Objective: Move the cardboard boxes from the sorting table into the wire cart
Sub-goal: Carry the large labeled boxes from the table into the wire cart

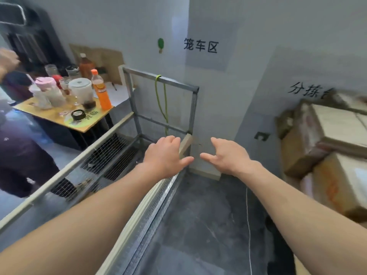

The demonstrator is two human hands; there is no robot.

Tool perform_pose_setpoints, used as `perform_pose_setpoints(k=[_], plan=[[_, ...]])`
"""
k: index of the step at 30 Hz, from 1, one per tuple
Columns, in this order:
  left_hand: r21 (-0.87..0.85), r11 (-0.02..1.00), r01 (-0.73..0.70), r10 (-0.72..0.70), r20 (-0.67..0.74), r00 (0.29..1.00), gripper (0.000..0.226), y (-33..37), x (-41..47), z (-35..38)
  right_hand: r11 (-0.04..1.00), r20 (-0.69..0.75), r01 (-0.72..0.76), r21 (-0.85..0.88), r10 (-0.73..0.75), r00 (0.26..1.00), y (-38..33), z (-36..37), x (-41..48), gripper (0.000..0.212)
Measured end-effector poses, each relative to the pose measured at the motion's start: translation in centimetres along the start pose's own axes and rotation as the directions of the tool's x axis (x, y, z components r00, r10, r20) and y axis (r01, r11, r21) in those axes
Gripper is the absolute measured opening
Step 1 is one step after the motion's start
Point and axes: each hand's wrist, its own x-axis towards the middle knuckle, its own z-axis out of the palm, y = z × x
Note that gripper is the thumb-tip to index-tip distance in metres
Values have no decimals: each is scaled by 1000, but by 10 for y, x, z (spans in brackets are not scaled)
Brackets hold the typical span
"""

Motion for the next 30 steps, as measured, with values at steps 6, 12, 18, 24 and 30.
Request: perform_pose_setpoints(k=[6,12,18,24,30], plan=[[13,968,-250,250,-19,968,78,49,-1,-5,973,-68,-231,7,231,971,32,-19,-65,75],[-16,889,-458,458,7,889,84,97,-17,0,900,-105,-434,41,436,894,50,-20,-137,89],[-64,787,-614,617,46,786,86,145,-44,15,810,-129,-582,69,586,800,57,-16,-214,79],[-96,677,-730,736,81,672,87,198,-79,25,715,-145,-692,106,699,700,68,-12,-290,59],[-126,576,-808,818,107,566,88,246,-120,40,642,-151,-759,111,766,625,77,-8,-364,59]])
